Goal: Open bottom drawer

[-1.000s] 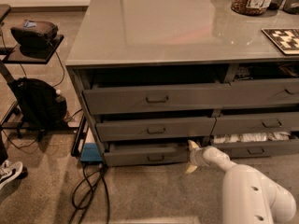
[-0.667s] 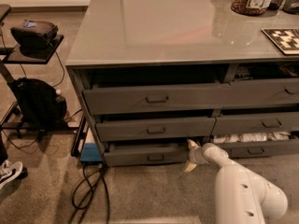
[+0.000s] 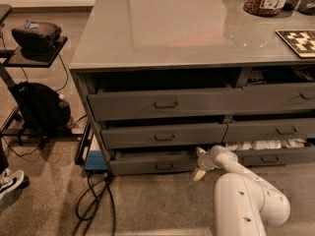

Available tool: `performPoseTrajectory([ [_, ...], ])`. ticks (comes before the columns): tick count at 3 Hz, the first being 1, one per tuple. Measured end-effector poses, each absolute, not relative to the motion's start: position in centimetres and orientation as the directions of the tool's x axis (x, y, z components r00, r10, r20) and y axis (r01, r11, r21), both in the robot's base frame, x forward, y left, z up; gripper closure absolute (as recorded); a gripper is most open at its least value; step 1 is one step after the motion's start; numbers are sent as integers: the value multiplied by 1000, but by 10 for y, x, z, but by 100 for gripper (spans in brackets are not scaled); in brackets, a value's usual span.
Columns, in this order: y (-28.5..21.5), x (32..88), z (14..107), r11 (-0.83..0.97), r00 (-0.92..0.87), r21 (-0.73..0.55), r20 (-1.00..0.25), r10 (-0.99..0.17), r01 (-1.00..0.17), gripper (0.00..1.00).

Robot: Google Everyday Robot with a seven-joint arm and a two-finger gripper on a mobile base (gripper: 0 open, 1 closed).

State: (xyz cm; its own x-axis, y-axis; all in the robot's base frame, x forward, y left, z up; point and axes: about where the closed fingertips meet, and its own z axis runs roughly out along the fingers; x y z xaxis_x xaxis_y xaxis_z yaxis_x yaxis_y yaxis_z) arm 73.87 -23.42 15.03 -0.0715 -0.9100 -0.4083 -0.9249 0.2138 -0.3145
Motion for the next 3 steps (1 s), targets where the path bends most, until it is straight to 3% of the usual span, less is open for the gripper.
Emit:
performPoseTrajectory([
  [3,-233,740,147,212,-84,-279,-410,-908,-937,66],
])
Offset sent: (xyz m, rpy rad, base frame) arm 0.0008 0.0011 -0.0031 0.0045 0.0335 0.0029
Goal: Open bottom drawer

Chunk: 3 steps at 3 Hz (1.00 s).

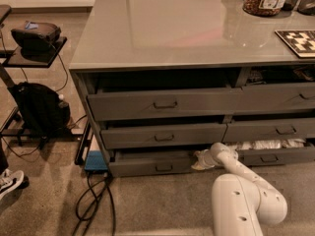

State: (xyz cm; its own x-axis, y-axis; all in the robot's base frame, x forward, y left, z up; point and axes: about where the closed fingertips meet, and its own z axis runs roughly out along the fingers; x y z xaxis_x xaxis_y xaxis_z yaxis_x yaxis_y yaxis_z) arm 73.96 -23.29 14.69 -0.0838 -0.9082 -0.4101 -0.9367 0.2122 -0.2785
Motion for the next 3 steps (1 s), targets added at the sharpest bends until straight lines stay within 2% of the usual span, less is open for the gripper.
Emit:
performPoseTrajectory([
  [1,-233,740,147,212,-84,-279,-410,-908,-937,95],
  [2,-233,740,147,212,-84,-279,-410,-908,-937,100],
  [3,-233,740,156,212,-84,-279,-410,-908,-937,100],
])
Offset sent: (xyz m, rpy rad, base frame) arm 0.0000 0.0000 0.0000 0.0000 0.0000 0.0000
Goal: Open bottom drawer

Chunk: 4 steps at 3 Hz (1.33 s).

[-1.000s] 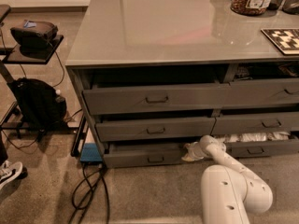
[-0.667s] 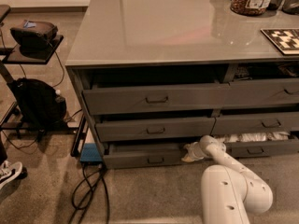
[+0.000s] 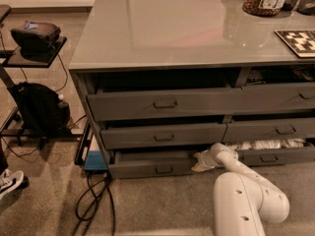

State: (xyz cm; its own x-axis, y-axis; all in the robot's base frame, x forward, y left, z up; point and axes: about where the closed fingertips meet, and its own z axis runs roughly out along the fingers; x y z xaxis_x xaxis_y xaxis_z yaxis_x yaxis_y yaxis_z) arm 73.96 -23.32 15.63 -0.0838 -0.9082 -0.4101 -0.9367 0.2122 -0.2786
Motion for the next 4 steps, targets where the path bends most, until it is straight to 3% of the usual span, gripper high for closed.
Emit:
performPoseTrajectory([
  [3,-248,746,178,198,-48,-341,-401,-915,-919,100],
  [4,-247,716,166,185,-7,-369,-433,-901,-911,100],
])
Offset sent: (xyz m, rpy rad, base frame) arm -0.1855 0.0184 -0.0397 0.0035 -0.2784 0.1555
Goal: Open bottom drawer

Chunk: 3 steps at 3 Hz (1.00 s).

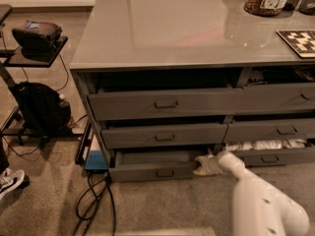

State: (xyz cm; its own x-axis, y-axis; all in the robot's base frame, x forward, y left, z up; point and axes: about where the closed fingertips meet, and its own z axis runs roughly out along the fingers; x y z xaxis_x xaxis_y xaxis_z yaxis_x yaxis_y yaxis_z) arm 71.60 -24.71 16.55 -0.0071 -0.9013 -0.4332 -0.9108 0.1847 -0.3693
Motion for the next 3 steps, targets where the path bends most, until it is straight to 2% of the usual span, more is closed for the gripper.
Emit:
performPoseTrajectory([
  [3,-245,692,162,195,4,-389,-456,-890,-900,100],
])
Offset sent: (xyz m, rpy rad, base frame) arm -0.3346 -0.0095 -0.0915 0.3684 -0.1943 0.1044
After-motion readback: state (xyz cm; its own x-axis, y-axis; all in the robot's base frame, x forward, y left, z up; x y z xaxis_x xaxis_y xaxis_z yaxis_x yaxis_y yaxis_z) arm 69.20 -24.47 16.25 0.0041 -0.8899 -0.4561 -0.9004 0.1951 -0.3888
